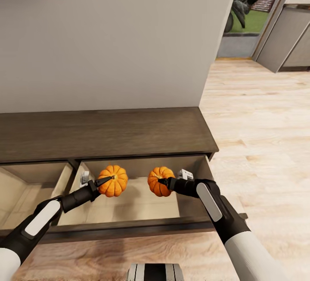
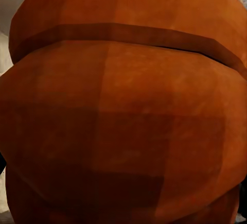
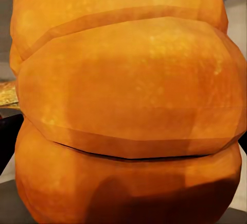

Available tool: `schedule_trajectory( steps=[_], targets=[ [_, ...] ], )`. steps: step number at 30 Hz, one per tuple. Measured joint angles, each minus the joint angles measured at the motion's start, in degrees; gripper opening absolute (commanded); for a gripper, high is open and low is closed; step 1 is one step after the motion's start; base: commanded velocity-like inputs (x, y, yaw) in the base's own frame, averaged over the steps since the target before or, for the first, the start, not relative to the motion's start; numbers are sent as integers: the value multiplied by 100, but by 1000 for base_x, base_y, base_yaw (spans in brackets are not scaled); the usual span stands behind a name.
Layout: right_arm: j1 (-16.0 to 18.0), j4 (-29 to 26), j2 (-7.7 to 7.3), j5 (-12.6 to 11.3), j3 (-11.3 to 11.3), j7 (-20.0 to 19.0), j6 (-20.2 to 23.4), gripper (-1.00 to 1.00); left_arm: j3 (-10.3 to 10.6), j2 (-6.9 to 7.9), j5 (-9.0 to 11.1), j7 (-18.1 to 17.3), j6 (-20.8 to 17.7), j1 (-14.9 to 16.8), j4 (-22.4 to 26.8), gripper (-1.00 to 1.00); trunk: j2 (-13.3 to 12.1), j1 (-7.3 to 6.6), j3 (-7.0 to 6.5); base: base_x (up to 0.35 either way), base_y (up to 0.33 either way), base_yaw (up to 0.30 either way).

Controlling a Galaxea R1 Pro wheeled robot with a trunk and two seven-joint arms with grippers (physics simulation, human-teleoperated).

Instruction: Place each of the two pumpkins and all three candles from the living room inside a cabinet in the living room (use any cabinet), then make sure every cabinet is closed, and position the cauldron so it is next to a table in the living room.

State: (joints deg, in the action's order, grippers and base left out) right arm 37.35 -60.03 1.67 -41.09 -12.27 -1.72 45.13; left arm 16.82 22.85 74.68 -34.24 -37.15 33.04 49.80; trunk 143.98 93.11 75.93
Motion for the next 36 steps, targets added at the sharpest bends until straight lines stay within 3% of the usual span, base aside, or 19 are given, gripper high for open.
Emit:
schedule_trajectory(
  steps=[5,17,28,33,36],
  targets=[
    [0,1,0,41,-4,8,-46,-100,-1,-3,0,171,4,7,-110,-100,7,13,111,0,0,0],
    [0,190,-12,61,-23,258,-83,-100,-17,5,6,201,3,55,-8,-100,23,43,375,0,0,0],
    [25,213,-9,74,-30,380,-93,-100,-3,-118,-7,221,2,267,-156,-100,38,71,619,0,0,0],
    [41,295,-9,66,-28,385,-95,-100,-4,-118,-16,871,17,239,71,-100,45,83,730,0,0,0],
    [52,301,-9,69,-27,384,-100,-100,-10,-68,36,1077,10,185,302,-100,49,90,796,0,0,0]
  ],
)
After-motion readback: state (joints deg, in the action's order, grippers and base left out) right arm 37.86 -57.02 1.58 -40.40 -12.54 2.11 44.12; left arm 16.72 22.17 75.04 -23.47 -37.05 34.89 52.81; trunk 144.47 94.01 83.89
